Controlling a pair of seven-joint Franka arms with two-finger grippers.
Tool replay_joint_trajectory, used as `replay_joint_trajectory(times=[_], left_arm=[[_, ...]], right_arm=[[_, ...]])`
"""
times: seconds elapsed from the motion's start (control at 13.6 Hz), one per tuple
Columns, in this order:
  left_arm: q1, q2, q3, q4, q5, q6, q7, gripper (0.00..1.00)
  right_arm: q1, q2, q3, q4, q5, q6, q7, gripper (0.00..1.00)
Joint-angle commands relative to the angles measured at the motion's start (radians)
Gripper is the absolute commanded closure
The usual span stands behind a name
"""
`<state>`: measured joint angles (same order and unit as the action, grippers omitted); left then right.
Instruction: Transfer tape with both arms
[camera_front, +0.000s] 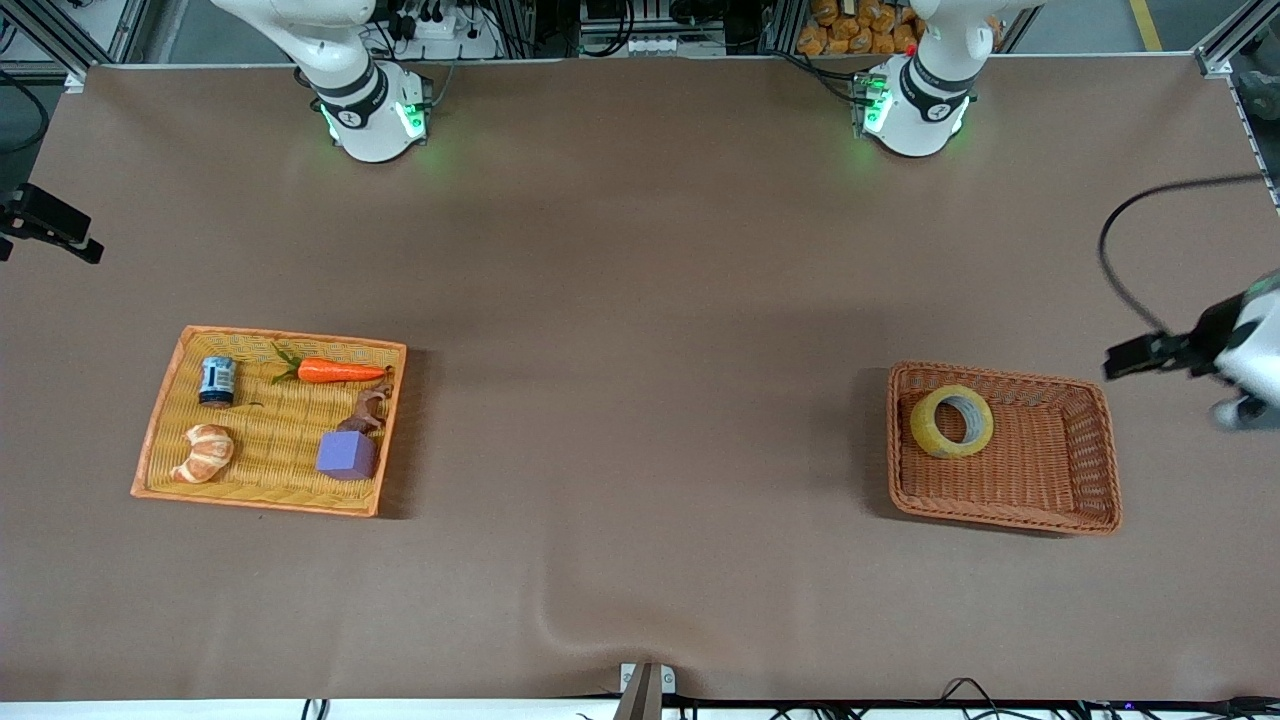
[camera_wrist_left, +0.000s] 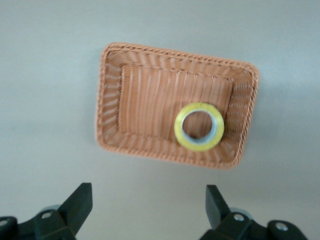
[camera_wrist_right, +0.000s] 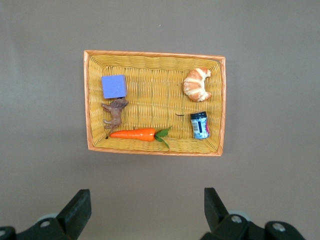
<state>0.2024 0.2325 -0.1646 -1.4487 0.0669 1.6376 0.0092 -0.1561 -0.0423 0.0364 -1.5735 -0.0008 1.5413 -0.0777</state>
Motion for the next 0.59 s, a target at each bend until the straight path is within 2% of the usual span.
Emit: replay_joint_trajectory(times=[0.0,0.22,0.37,0.44,0.52], left_arm=[[0.006,-0.102,-0.012,-0.001,0.007,-0.064,0.017,0.00],[0.005,-0.171,-0.016,-0.010,0.002,-0.125,0.020,0.00],[-0.011,-0.203,-0.007,-0.024,-0.050,-0.145,0.014,0.00],[-0.036,-0.212,0.009,-0.041,-0.055,-0.145,0.015,0.00],[-0.094,-0.229,0.069,-0.050,-0.056,-0.145,0.015,0.00]], right_arm=[[-0.011,0.005,0.008,0.017,0.016,-0.013,-0.011,0.00],[-0.011,0.005,0.008,0.017,0.016,-0.013,-0.011,0.00],[-0.011,0.005,0.008,0.017,0.016,-0.013,-0.011,0.00],[-0.011,0.005,0.008,0.017,0.016,-0.013,-0.011,0.00],[-0.011,0.005,0.008,0.017,0.016,-0.013,-0.013,0.00]])
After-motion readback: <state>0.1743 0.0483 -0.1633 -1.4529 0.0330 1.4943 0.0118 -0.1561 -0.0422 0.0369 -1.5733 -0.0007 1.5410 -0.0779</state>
